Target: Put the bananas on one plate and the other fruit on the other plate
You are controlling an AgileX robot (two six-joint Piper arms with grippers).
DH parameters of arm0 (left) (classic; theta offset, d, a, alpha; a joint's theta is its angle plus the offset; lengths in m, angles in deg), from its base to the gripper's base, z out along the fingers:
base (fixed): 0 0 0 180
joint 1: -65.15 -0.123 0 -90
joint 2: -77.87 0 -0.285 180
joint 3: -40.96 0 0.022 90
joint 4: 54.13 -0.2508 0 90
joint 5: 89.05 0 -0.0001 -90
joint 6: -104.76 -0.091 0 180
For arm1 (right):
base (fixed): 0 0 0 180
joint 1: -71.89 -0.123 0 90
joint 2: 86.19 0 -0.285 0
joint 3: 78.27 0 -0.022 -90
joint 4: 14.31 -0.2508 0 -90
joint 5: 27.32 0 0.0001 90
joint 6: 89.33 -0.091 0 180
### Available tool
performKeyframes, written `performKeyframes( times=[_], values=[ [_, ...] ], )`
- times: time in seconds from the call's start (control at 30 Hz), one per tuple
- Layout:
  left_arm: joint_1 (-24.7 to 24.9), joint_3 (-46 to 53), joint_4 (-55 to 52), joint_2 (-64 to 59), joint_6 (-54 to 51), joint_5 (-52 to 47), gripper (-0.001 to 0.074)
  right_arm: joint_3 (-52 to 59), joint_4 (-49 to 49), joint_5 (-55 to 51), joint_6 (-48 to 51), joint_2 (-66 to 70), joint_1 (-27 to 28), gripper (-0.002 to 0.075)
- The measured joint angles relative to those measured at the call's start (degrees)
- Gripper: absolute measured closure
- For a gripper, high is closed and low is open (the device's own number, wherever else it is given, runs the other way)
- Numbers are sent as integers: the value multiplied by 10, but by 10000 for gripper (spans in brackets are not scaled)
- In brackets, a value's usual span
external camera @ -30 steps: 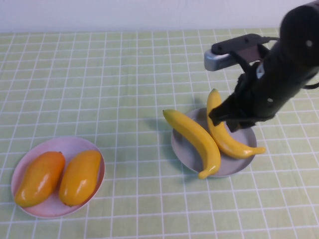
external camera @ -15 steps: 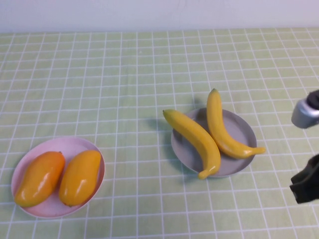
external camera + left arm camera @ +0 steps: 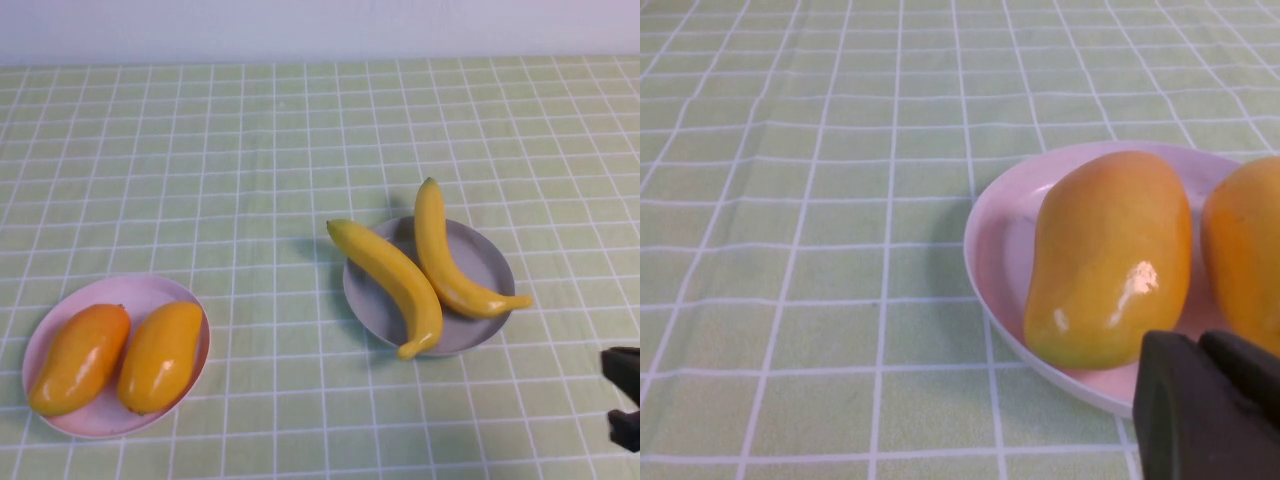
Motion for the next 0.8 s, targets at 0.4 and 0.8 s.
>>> performKeyframes(
  times=[0.4,0.8],
  values=[
    [0,0,0,0,0,0,734,259,1,185,0,-290,237,741],
    [0,0,0,1,0,0,734,265,1,27,0,-490,276,741]
  ],
)
